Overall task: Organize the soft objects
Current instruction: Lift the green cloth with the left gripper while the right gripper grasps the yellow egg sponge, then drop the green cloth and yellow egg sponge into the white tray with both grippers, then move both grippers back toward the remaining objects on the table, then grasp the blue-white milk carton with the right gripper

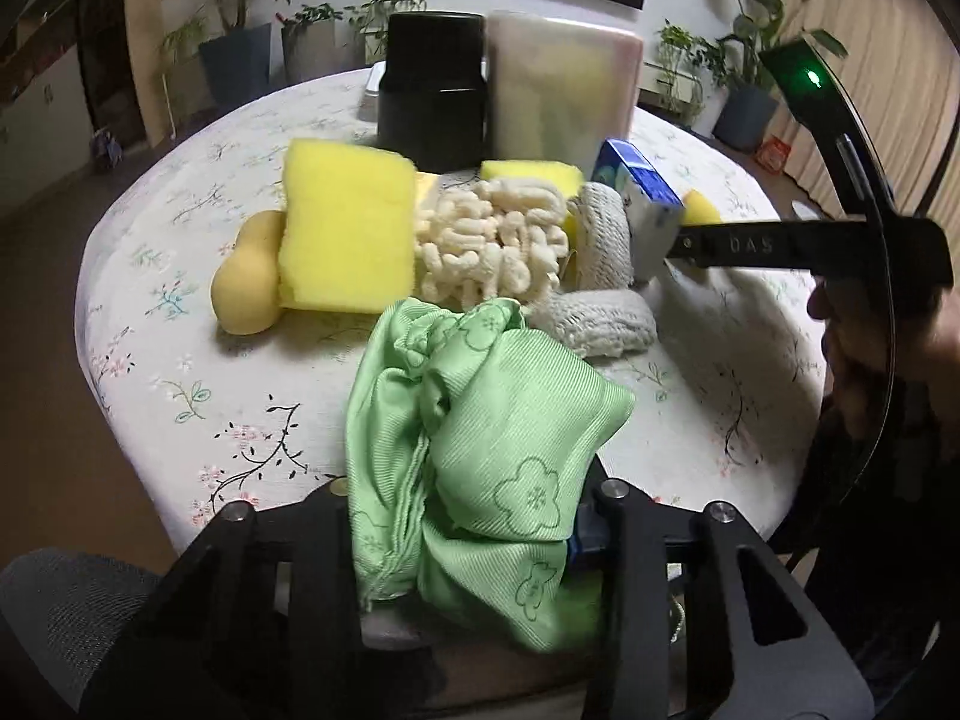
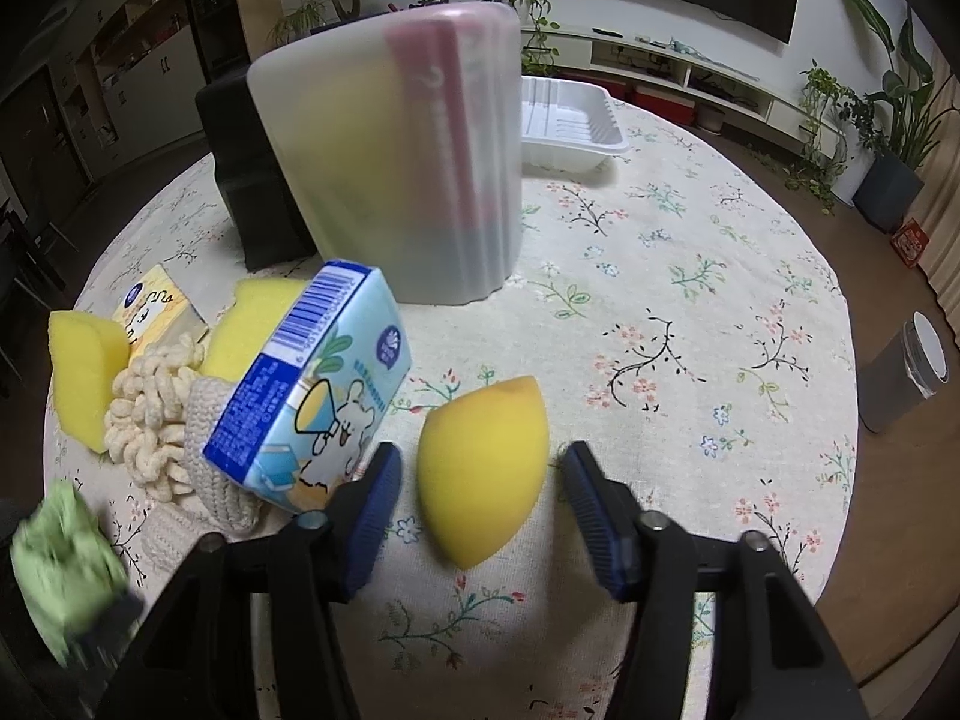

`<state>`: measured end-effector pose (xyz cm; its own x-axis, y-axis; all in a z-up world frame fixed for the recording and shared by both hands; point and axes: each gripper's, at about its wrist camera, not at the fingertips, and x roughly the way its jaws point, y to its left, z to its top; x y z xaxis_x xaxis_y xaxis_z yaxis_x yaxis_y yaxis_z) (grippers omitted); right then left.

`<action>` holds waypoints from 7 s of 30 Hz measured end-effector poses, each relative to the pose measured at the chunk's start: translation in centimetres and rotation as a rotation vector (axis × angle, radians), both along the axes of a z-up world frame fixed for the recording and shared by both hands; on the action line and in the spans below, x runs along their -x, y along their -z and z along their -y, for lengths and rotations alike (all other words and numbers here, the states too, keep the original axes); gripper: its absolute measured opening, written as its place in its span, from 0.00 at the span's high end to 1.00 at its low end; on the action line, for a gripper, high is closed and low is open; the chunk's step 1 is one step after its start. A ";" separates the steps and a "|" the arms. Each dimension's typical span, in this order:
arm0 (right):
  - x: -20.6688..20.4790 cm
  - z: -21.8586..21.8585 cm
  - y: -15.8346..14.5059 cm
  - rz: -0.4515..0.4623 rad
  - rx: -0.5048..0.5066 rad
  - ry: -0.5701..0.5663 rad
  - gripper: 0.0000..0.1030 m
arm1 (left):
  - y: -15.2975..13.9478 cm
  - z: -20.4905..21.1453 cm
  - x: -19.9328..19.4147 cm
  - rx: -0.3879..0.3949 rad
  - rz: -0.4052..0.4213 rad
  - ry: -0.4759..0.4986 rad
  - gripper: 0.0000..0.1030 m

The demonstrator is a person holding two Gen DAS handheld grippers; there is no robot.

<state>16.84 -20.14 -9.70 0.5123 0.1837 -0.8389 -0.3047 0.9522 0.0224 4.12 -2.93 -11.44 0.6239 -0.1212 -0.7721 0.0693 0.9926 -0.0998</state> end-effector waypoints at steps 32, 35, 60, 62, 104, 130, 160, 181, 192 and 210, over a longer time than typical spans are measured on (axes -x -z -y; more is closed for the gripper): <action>2.9 0.1 -4.1 0.086 -0.076 -0.041 0.64 | -3.8 -1.6 -1.0 0.131 0.063 -0.017 0.73; 3.6 0.0 -5.1 0.093 -0.084 -0.056 0.64 | -5.5 -2.0 -1.6 0.142 0.093 -0.019 0.73; -14.9 7.5 -9.3 0.102 -0.013 0.049 0.64 | -12.1 -12.9 -25.8 0.092 0.092 0.003 0.72; -17.7 7.2 -9.4 0.103 0.006 0.040 0.64 | -11.9 -12.5 -28.5 0.055 0.074 0.034 0.72; -31.0 -3.1 -2.3 0.021 0.073 -0.316 0.34 | -2.6 -3.8 -44.0 -0.108 -0.167 0.422 0.22; -12.8 8.8 -12.3 0.200 -0.221 -0.083 0.00 | -14.2 -13.4 -20.1 0.237 0.138 0.175 0.17; 10.6 -2.8 -3.7 0.142 -0.187 -0.109 0.00 | -5.0 -8.7 0.5 0.343 0.144 -0.075 0.00; 3.6 -1.8 -4.0 0.084 -0.158 0.025 0.04 | -3.7 -10.2 -5.4 0.209 -0.058 -0.066 0.00; 1.2 -2.1 -2.3 0.011 -0.153 0.035 0.27 | -4.1 -9.2 -6.7 0.148 -0.081 0.006 0.00; -0.9 -1.3 -0.7 -0.091 -0.262 0.028 0.40 | -3.4 -6.6 -6.9 0.170 -0.084 -0.009 0.00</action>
<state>17.73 -18.84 -8.98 0.4449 0.3876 -0.8074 -0.2642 0.9182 0.2951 11.06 3.64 -8.07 0.5598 -0.2493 -0.7902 0.0452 0.9614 -0.2713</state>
